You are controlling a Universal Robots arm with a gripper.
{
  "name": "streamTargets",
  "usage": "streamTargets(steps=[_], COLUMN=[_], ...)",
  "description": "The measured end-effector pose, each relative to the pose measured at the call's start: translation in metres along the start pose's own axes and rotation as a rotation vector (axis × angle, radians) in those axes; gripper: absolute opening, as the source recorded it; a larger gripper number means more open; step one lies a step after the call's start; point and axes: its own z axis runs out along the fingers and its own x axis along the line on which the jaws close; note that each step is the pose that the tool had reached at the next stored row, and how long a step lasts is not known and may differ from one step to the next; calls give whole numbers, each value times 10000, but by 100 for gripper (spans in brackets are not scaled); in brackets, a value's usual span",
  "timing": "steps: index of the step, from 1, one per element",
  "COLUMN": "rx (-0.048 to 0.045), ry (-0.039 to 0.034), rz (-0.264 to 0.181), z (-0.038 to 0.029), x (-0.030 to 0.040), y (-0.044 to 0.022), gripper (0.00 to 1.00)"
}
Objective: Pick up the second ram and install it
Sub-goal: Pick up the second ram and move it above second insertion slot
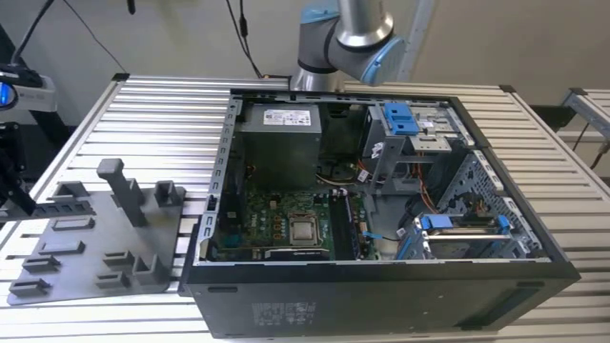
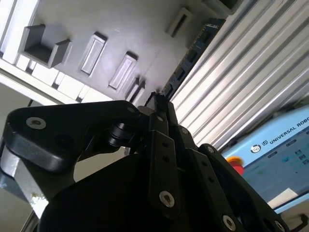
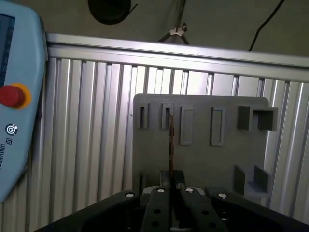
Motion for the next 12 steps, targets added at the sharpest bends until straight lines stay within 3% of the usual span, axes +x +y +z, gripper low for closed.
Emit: streamTargets(steps=[12], rx=[0], ry=[-1], rz=[0], z=[-159], x=[2], y=[-3], gripper=[14])
